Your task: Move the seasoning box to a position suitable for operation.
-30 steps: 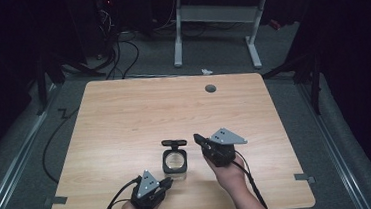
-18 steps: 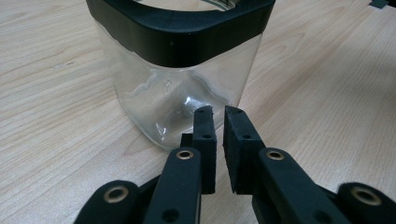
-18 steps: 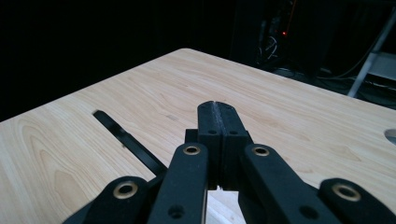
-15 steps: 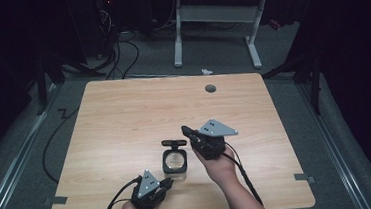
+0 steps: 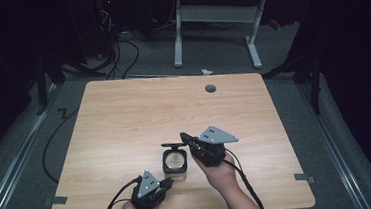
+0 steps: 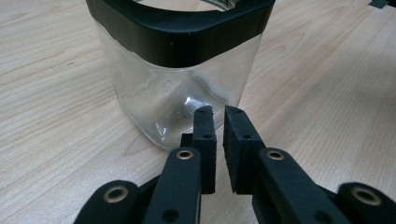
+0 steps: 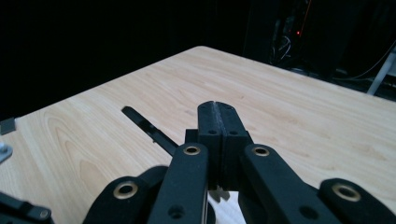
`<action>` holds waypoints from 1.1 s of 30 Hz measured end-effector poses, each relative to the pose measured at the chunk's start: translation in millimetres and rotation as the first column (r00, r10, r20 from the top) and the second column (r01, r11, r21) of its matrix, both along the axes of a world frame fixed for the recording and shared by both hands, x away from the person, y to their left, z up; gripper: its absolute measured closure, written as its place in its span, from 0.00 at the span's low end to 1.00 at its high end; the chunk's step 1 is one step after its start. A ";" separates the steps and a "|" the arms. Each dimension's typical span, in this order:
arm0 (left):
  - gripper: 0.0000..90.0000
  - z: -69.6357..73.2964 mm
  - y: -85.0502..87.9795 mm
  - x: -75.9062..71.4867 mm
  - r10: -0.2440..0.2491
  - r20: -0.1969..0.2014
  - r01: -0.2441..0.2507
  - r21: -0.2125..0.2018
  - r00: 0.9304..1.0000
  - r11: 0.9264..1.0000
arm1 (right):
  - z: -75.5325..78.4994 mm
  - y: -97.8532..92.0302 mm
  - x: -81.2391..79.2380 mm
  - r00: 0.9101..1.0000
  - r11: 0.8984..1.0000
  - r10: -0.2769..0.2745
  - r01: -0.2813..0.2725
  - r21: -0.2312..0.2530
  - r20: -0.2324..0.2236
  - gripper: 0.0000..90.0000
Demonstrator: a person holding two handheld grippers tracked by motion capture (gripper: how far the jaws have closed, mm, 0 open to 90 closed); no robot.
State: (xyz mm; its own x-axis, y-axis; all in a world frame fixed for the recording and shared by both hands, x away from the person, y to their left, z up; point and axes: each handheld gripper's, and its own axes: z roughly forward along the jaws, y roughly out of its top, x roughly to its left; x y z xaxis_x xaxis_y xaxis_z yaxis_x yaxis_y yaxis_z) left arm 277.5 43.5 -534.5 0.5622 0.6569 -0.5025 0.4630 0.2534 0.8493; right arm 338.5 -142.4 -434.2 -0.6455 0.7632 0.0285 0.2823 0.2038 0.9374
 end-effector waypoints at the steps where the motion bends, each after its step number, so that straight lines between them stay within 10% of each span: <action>1: 0.93 0.0 0.0 0.0 0.000 0.001 0.000 0.000 1.000 1.000 | -2.0 -0.4 -1.5 1.000 1.000 0.003 -0.003 0.000 -0.003 1.00; 18: 0.93 0.5 0.9 0.3 0.002 -0.004 -0.002 -0.006 1.000 1.000 | -34.3 -12.9 -27.7 0.998 1.000 0.012 -0.012 -0.011 -0.059 1.00; 29: 0.95 8.8 17.9 -0.7 -0.010 -0.039 0.007 -0.067 0.999 0.998 | -44.2 -42.6 -28.6 0.995 0.998 -0.057 0.056 -0.014 -0.077 0.97; 33: 0.95 10.5 30.4 -0.7 0.000 -0.027 -0.001 -0.031 1.000 1.000 | -50.0 -59.9 -29.3 0.992 0.995 -0.095 0.095 -0.010 -0.089 0.97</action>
State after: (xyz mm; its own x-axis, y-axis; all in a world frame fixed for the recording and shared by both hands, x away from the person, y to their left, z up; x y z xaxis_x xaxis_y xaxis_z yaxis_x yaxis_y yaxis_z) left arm 276.8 73.8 -524.0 0.5478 0.6412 -0.5374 0.4853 0.2798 0.8284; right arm 309.2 -202.2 -484.2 -0.5653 0.8212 0.0776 0.3827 0.1778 0.9066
